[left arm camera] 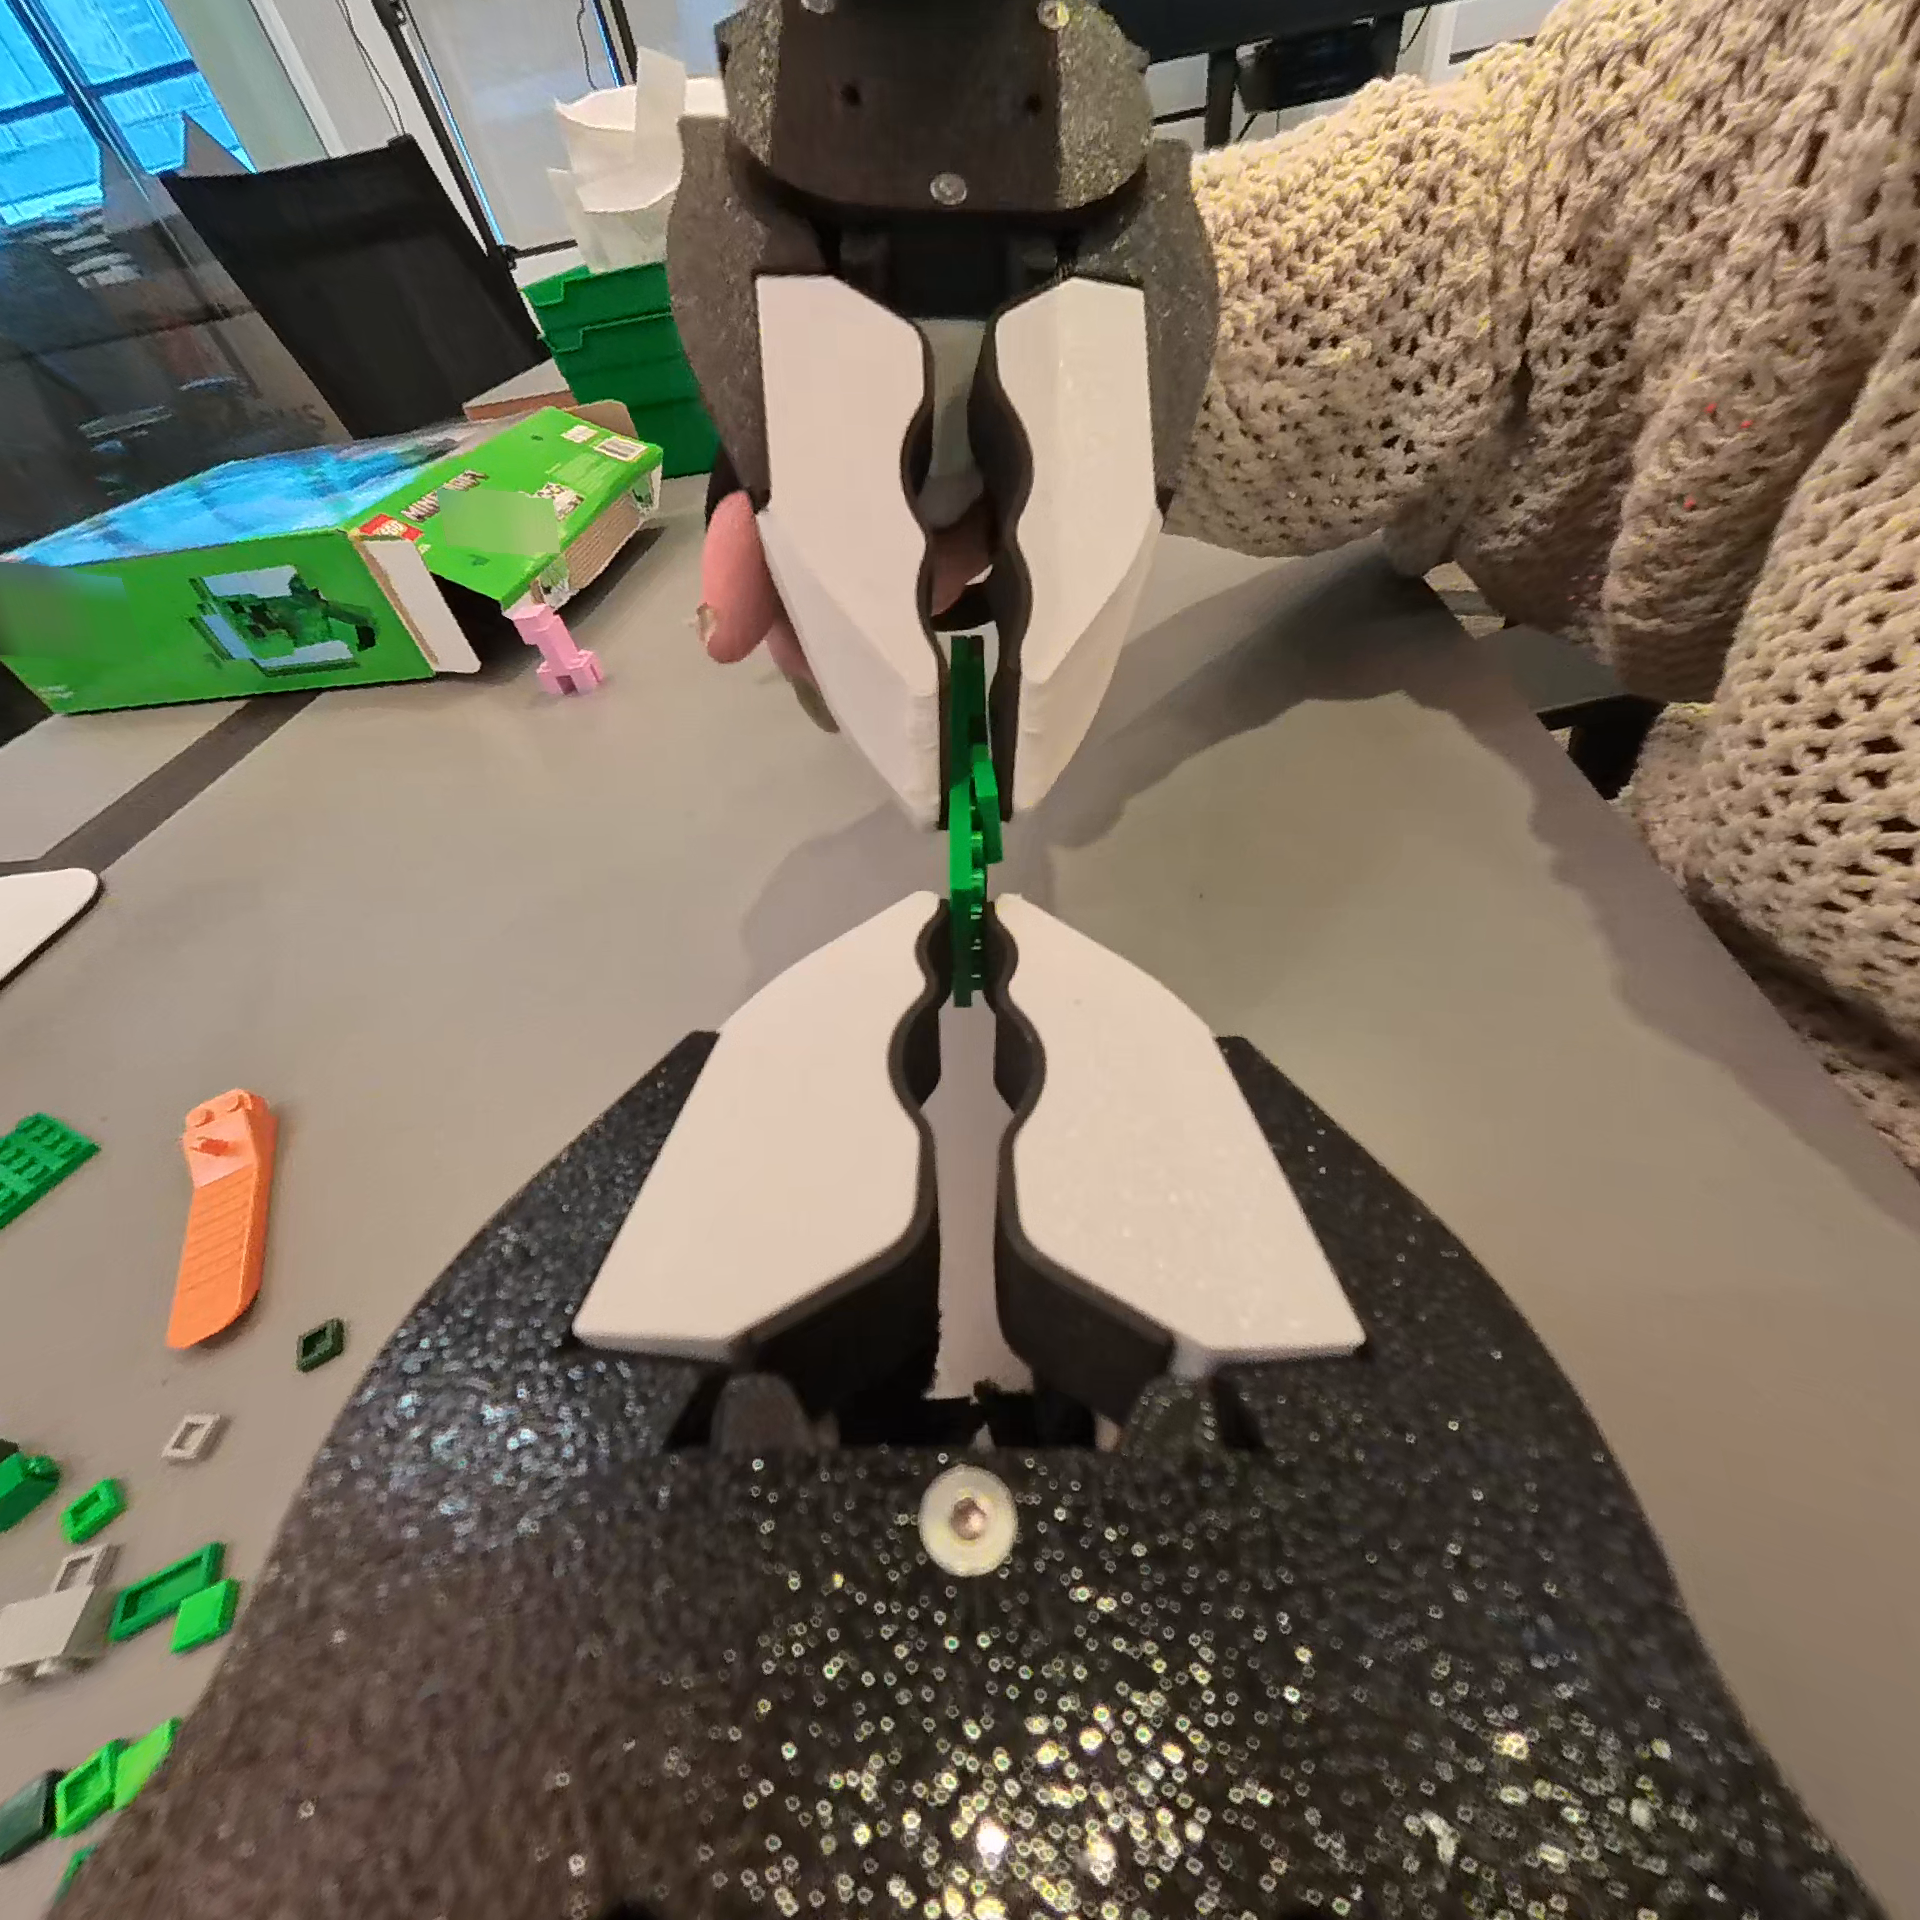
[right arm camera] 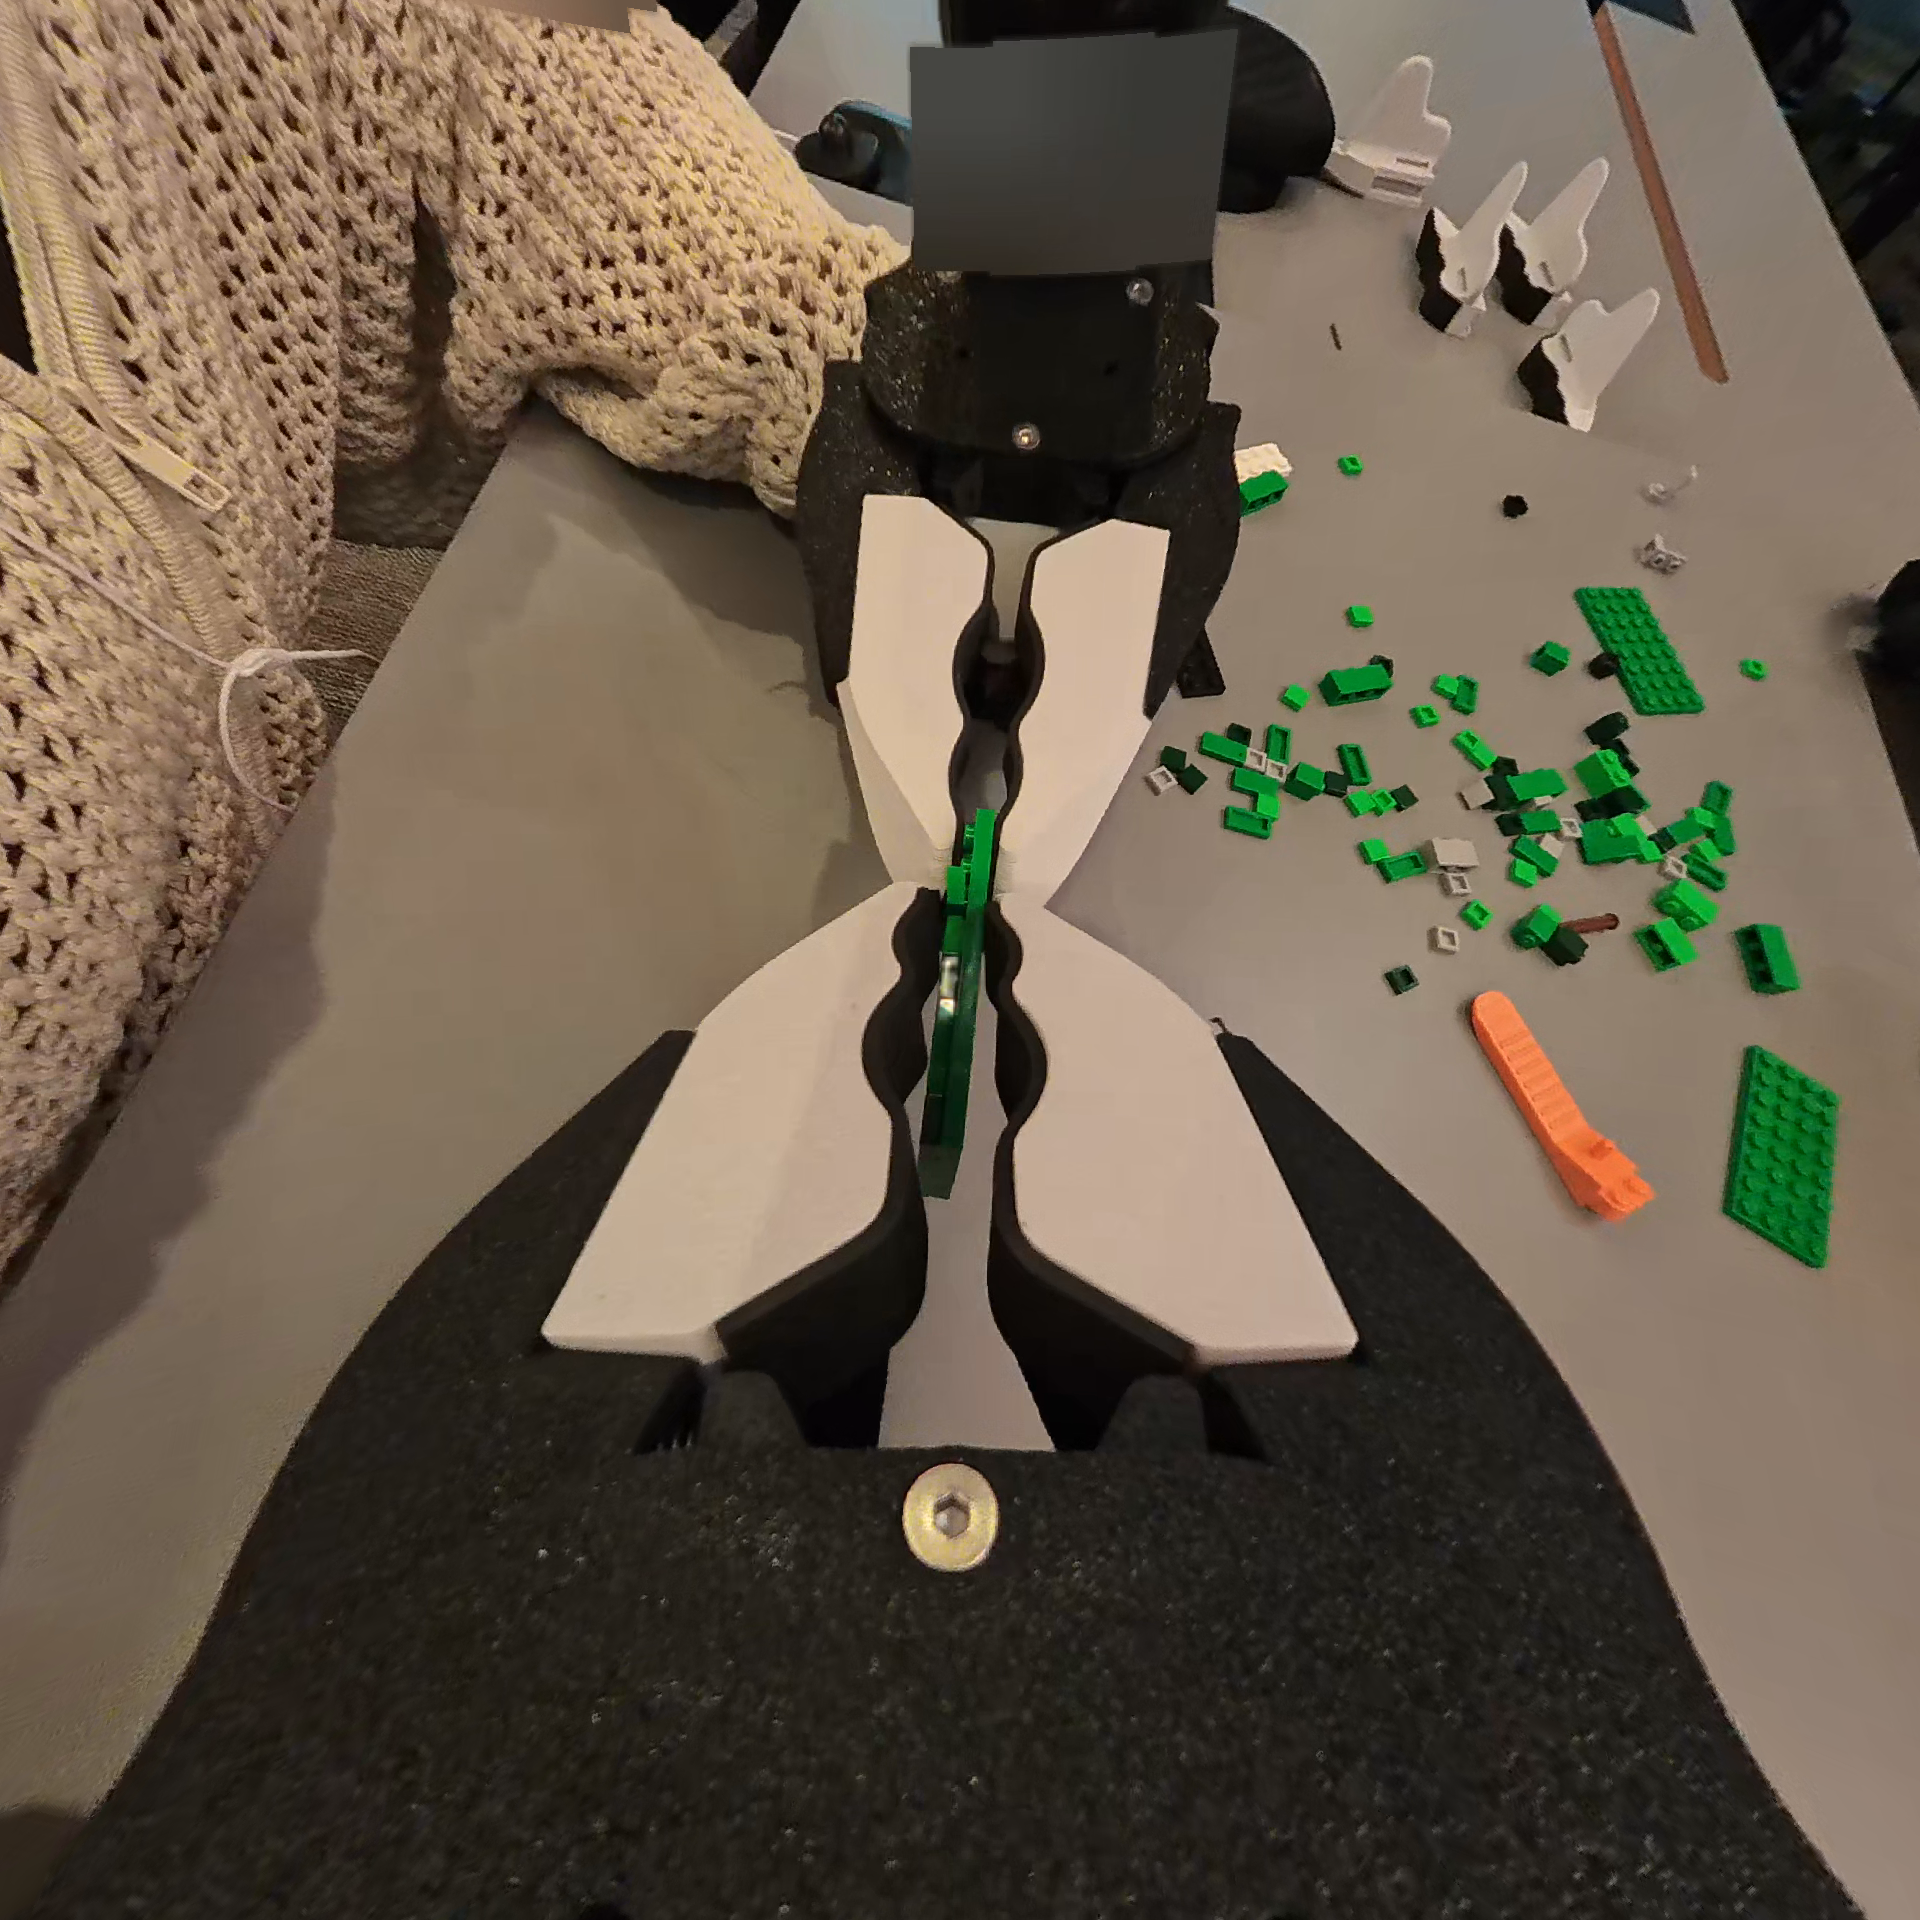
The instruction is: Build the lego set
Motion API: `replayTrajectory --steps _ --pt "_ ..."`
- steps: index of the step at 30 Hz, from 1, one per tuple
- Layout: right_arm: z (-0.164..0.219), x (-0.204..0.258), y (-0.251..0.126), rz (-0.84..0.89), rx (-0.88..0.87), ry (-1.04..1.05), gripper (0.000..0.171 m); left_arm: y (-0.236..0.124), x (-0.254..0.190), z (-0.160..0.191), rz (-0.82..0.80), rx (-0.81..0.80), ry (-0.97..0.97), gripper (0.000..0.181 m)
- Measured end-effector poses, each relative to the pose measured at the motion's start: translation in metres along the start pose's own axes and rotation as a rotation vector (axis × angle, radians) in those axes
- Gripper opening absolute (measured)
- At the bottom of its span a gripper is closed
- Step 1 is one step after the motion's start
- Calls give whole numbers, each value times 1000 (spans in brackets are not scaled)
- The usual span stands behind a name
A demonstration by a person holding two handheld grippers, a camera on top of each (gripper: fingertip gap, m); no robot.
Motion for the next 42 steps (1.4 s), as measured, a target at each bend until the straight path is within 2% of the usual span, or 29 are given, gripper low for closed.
replayTrajectory --steps 12,16,25,36,40,42 --pt "-1 0 1 52 52 -65 12 -1 0 -1 -8 -8 -6 4" --pt "-1 1 3 64 57 -68 9 -2 1 0 -11 -7 -9 4" --pt "-3 -1 1 24 3 63 7 -3 1 -4 -26 -28 24 4" --pt "0 1 3 131 13 23 7 -3 3 -1 -76 -26 56 6" --pt "3 0 4 135 23 24 7 -2 1 -2 -69 -34 78 17" --pt "5 -1 4 120 19 72 7 -3 2 -4 -105 -49 134 37"
Point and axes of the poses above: each gripper's, where its closed fingertips meet, y out along the fingers, z out of its underside, x = y × z across the jaws, the point moved 6 cm from there along -y, back along the fingers, and after that the axes turned 5 degrees about -x, right-handed, at the moved point
